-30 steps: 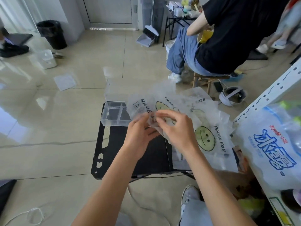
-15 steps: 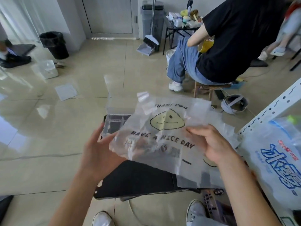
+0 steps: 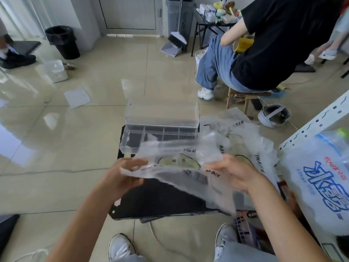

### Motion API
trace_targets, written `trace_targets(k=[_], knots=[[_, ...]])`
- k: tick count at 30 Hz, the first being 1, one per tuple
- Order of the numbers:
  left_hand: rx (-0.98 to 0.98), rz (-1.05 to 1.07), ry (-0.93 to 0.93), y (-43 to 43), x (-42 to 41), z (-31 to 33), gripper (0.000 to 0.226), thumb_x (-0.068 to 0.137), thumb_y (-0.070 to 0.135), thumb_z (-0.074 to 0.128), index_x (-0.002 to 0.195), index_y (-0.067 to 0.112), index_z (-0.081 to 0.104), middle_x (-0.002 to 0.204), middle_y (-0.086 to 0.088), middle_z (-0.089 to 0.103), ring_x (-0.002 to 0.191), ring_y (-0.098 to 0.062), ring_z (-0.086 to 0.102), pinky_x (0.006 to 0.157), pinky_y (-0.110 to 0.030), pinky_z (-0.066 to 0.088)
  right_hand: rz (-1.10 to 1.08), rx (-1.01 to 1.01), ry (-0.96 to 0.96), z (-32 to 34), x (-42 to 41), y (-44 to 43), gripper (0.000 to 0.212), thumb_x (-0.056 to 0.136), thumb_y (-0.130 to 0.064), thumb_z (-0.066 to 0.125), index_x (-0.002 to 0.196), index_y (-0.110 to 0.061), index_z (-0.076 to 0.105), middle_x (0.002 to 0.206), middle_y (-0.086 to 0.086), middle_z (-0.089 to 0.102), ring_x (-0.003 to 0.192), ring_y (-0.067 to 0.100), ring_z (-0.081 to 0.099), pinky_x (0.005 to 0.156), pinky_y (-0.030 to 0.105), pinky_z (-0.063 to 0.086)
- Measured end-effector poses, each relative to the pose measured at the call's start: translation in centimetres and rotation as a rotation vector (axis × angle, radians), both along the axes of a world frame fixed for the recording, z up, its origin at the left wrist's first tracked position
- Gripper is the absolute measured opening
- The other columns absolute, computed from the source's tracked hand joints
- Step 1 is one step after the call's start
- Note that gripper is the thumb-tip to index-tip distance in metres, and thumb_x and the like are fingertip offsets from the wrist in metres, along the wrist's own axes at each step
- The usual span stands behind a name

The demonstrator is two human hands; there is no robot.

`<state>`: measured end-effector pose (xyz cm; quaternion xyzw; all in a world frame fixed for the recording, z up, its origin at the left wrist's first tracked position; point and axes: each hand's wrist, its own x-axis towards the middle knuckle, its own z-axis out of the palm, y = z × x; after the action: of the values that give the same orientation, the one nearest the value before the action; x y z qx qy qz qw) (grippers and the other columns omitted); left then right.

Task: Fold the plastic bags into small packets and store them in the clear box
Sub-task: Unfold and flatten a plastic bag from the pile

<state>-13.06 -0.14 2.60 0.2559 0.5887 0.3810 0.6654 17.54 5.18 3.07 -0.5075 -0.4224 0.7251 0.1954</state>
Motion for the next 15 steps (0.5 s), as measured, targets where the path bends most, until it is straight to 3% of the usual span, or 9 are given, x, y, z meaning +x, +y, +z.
trace_targets(k=[1, 2, 4, 6, 8, 10, 13, 14, 15], knots=[[-0.020, -0.010, -0.047, -0.1, -0.2, -0.2, 0.006, 0.094, -0.005, 0.062, 0.096, -0.007, 0.068, 0.077, -0.017, 0.070, 0.053, -0.016, 0.067, 0.045, -0.022, 0.052, 0.027, 0.043, -0.047, 0.1, 0.3, -0.3, 0.033, 0.088, -0.006, 0.076, 0.118, 0.007, 0.070, 0.117, 0.019, 0.075, 0.104, 0.027, 0.072, 0.107, 0.045, 0.049], [-0.027, -0.037, -0.066, -0.4, -0.4, -0.2, 0.008, 0.092, -0.002, 0.064, 0.096, -0.007, 0.070, 0.075, -0.014, 0.072, 0.056, -0.018, 0.070, 0.047, -0.022, 0.054, 0.048, 0.053, -0.046, 0.1, 0.6, -0.5, 0.021, 0.091, -0.004, 0.071, 0.111, 0.000, 0.074, 0.110, 0.014, 0.078, 0.102, 0.022, 0.074, 0.106, 0.038, 0.051], [0.002, -0.114, -0.075, -0.7, -0.5, 0.3, 0.031, 0.081, 0.011, 0.074, 0.106, -0.008, 0.072, 0.095, -0.019, 0.076, 0.083, -0.031, 0.074, 0.066, -0.025, 0.060, 0.109, 0.053, 0.073, 0.7, 1.0, -1.0, 0.014, 0.095, 0.003, 0.065, 0.090, -0.006, 0.073, 0.082, 0.006, 0.075, 0.079, 0.014, 0.074, 0.083, 0.025, 0.059], [0.013, -0.227, -0.074, -0.8, -1.0, 0.9, 0.050, 0.078, 0.027, 0.074, 0.121, 0.001, 0.072, 0.118, -0.017, 0.075, 0.107, -0.036, 0.070, 0.083, -0.029, 0.059, 0.137, 0.058, 0.172, 1.0, 1.8, -1.2, 0.005, 0.091, 0.002, 0.066, 0.091, -0.003, 0.064, 0.074, 0.002, 0.067, 0.071, 0.011, 0.068, 0.072, 0.021, 0.056], [-0.044, -0.235, -0.104, -0.9, -1.2, 1.2, 0.050, 0.083, 0.038, 0.073, 0.123, 0.009, 0.075, 0.122, -0.016, 0.075, 0.108, -0.033, 0.073, 0.093, -0.036, 0.057, 0.138, 0.090, 0.180, 1.1, 2.0, -1.1, 0.033, 0.085, -0.004, 0.070, 0.116, 0.005, 0.062, 0.084, 0.005, 0.072, 0.084, 0.015, 0.071, 0.080, 0.023, 0.055], [-0.113, -0.230, -0.107, -1.2, -0.4, 1.8, 0.047, 0.091, 0.043, 0.067, 0.122, 0.010, 0.076, 0.126, -0.017, 0.073, 0.108, -0.032, 0.073, 0.101, -0.043, 0.050, 0.179, 0.063, 0.203, 1.3, 2.1, -1.2, 0.049, 0.088, 0.002, 0.068, 0.135, 0.005, 0.054, 0.083, 0.006, 0.073, 0.081, 0.015, 0.073, 0.075, 0.021, 0.057], [-0.063, -0.236, 0.012, -1.2, 0.7, 2.3, 0.055, 0.098, 0.047, 0.058, 0.145, 0.019, 0.059, 0.147, 0.009, 0.048, 0.141, -0.019, 0.048, 0.118, -0.044, 0.033, 0.159, 0.060, 0.217, 1.8, 2.5, -1.5, 0.039, 0.090, 0.011, 0.063, 0.126, -0.004, 0.057, 0.076, 0.008, 0.072, 0.069, 0.014, 0.072, 0.063, 0.020, 0.058], [-0.031, -0.192, 0.007, -1.3, 0.8, 2.2, 0.058, 0.098, 0.044, 0.059, 0.149, 0.016, 0.053, 0.146, 0.011, 0.046, 0.140, -0.014, 0.046, 0.118, -0.043, 0.034, 0.145, 0.073, 0.229, 2.2, 2.5, -1.4, 0.038, 0.088, 0.006, 0.070, 0.121, -0.006, 0.057, 0.077, 0.008, 0.072, 0.068, 0.015, 0.072, 0.062, 0.020, 0.058], [-0.008, -0.147, -0.010, -1.1, 0.8, 1.9, 0.053, 0.098, 0.036, 0.061, 0.144, 0.009, 0.057, 0.138, 0.008, 0.057, 0.126, -0.013, 0.058, 0.109, -0.037, 0.047, 0.132, 0.081, 0.242, 2.3, 2.7, -1.4, 0.047, 0.082, -0.003, 0.082, 0.121, -0.009, 0.057, 0.080, 0.009, 0.074, 0.071, 0.016, 0.074, 0.064, 0.021, 0.058]])
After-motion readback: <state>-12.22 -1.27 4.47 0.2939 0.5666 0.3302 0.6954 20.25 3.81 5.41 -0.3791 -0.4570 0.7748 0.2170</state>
